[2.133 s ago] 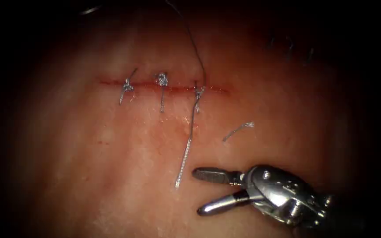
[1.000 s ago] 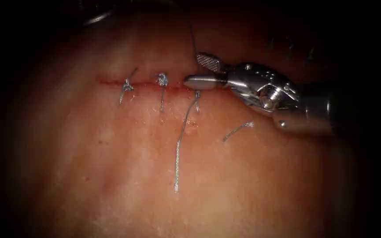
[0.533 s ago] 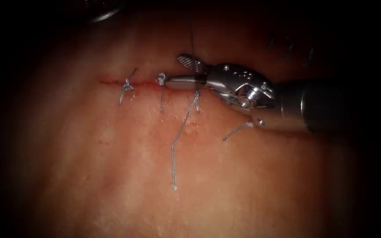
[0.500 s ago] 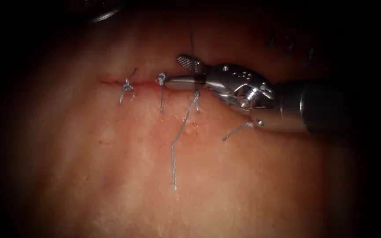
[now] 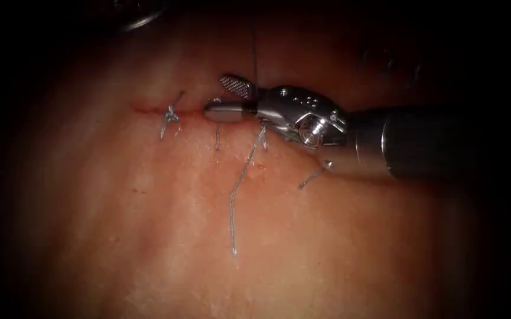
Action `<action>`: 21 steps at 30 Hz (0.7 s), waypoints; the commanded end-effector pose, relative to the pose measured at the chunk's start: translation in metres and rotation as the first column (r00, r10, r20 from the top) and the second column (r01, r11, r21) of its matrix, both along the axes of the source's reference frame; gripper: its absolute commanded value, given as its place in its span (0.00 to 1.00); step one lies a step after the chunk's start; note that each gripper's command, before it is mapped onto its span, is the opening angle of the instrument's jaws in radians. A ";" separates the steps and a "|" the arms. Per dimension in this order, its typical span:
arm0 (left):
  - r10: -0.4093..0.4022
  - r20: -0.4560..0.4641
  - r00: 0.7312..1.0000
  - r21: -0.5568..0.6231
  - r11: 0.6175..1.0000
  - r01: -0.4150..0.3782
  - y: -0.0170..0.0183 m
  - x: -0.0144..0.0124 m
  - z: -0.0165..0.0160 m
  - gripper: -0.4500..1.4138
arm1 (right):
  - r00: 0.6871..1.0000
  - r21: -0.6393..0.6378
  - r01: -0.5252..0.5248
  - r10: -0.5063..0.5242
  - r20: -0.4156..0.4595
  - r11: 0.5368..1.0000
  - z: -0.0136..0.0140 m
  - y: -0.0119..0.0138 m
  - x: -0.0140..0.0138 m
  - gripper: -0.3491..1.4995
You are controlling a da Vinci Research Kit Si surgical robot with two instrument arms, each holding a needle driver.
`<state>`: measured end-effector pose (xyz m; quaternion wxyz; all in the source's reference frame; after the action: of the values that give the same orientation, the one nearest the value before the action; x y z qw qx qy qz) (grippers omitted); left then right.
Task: Wound Closure
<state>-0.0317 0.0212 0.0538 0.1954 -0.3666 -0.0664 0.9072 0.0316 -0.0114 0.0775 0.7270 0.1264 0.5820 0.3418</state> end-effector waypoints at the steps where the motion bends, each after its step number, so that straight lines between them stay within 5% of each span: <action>1: -0.001 0.003 1.000 -0.004 1.000 0.001 0.0007 -0.0005 0.0004 0.00 | 1.000 -0.003 0.002 -0.002 -0.004 1.000 0.0004 0.0002 0.0007 0.94; 3: -0.001 0.003 1.000 -0.004 1.000 0.001 0.0007 -0.0005 0.0004 0.00 | 0.999 0.000 0.035 -0.035 -0.030 0.999 0.0003 -0.0001 0.0005 0.73; 4: -0.001 0.003 1.000 -0.004 1.000 0.001 0.0007 -0.0005 0.0004 0.00 | 0.997 -0.001 0.057 -0.057 -0.046 0.998 0.0002 -0.0001 0.0004 0.33; 5: -0.001 0.003 1.000 -0.004 1.000 0.001 0.0007 -0.0005 0.0004 0.00 | 0.997 -0.001 0.065 -0.065 -0.052 0.998 0.0002 -0.0002 0.0003 0.05; 8: 0.000 0.003 1.000 -0.004 1.000 0.000 0.0006 -0.0004 0.0003 0.00 | 0.996 -0.100 0.082 -0.086 -0.037 0.992 -0.0002 0.0003 0.0000 0.00; 15: 0.001 0.004 1.000 -0.004 1.000 -0.001 0.0006 -0.0003 0.0003 0.00 | 0.996 -0.113 0.065 -0.070 -0.046 0.992 -0.0008 0.0007 0.0001 0.00; 17: 0.001 0.007 1.000 -0.004 1.000 0.000 0.0007 -0.0001 0.0002 0.00 | 0.997 -0.082 0.059 -0.063 -0.053 0.995 -0.0006 0.0004 0.0005 0.48; 18: 0.000 0.013 1.000 -0.005 1.000 0.000 0.0009 0.0003 0.0001 0.00 | 0.998 -0.086 0.044 -0.047 -0.039 0.995 -0.0004 0.0001 0.0007 0.99; 21: -0.004 0.023 1.000 -0.008 1.000 0.004 0.0013 0.0011 -0.0001 0.00 | 0.996 -0.086 0.067 -0.072 -0.056 0.994 -0.0008 -0.0006 -0.0008 0.99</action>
<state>-0.0300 0.0218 0.0533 0.1949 -0.3769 -0.0663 0.9031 0.0302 -0.0122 0.0764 0.7254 0.1266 0.6124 0.2876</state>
